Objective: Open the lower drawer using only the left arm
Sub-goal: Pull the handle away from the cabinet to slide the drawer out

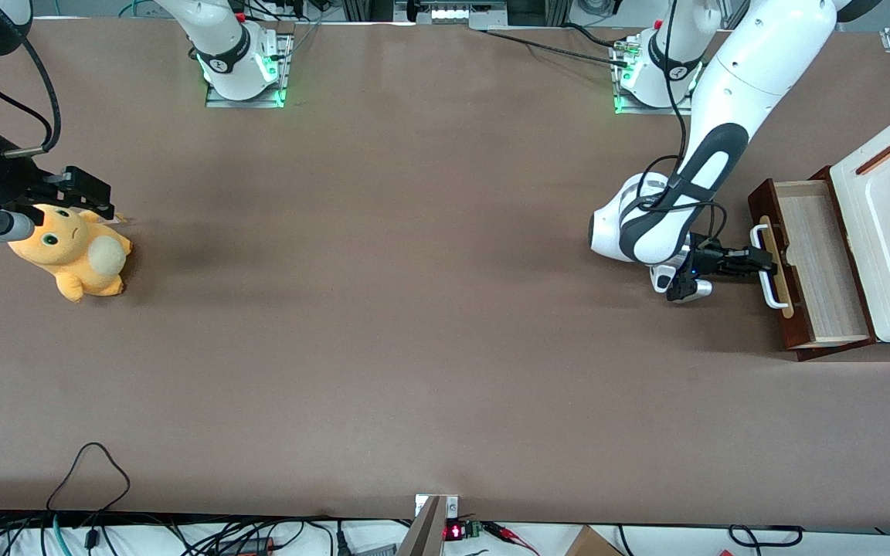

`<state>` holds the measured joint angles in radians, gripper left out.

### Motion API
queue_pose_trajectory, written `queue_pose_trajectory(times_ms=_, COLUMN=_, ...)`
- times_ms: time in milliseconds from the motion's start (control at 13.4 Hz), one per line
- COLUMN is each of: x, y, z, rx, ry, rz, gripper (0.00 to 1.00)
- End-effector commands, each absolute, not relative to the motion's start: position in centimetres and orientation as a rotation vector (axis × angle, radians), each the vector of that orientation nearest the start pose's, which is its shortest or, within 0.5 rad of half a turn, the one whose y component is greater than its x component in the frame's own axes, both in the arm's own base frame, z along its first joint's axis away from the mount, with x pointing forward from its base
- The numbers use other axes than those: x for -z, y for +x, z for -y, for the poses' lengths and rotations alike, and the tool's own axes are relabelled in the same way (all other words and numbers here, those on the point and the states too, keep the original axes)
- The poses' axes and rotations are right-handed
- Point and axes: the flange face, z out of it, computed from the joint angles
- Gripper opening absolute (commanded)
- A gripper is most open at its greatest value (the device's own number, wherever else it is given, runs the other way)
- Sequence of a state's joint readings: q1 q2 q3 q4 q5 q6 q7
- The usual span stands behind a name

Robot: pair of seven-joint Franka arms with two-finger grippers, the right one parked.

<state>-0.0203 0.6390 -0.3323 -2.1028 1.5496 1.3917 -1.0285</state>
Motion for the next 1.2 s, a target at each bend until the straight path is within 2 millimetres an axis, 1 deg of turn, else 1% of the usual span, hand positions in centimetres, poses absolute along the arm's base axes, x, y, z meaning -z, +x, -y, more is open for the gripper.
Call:
queue_pose_trajectory(times_ms=0, x=-14.4, y=51.8, z=7.8, rx=0.061, ry=-1.609, rz=-0.308, gripper=0.95)
queue_pose_trajectory(times_ms=75, x=-14.6, y=51.9, z=7.9, rx=0.066, ry=-1.61, rz=-0.305, gripper=1.0)
queue_pose_trajectory(times_ms=150, x=-14.8, y=51.9, z=7.9, rx=0.067, ry=-1.612, rz=-0.303, gripper=1.0)
queue_pose_trajectory(times_ms=224, x=-15.6, y=52.2, z=8.0, rx=0.072, ry=-1.619, rz=-0.294, gripper=1.0)
queue_pose_trajectory(times_ms=299, x=-16.8, y=52.8, z=8.4, rx=0.063, ry=-1.649, rz=-0.279, gripper=1.0)
queue_pose_trajectory(times_ms=374, x=-18.8, y=54.1, z=9.6, rx=0.067, ry=-1.722, rz=-0.254, gripper=1.0)
queue_pose_trajectory(times_ms=524, x=-22.9, y=56.3, z=11.2, rx=0.019, ry=-1.868, rz=-0.216, gripper=1.0)
queue_pose_trajectory(times_ms=599, x=-24.9, y=57.1, z=12.3, rx=0.02, ry=-1.932, rz=-0.188, gripper=1.0)
queue_pose_trajectory(times_ms=673, x=-26.8, y=57.6, z=12.8, rx=0.031, ry=-1.987, rz=-0.161, gripper=1.0)
queue_pose_trajectory(times_ms=823, x=-31.2, y=58.4, z=14.2, rx=0.041, ry=-2.161, rz=-0.155, gripper=1.0)
queue_pose_trajectory(times_ms=898, x=-33.2, y=59.1, z=14.6, rx=0.028, ry=-2.256, rz=-0.128, gripper=1.0)
queue_pose_trajectory(times_ms=973, x=-35.6, y=59.4, z=13.9, rx=0.006, ry=-2.332, rz=-0.099, gripper=1.0)
queue_pose_trajectory(times_ms=1048, x=-38.0, y=59.2, z=13.4, rx=-0.015, ry=-2.405, rz=-0.123, gripper=1.0)
queue_pose_trajectory(times_ms=1122, x=-40.5, y=59.2, z=12.4, rx=-0.021, ry=-2.518, rz=-0.13, gripper=1.0)
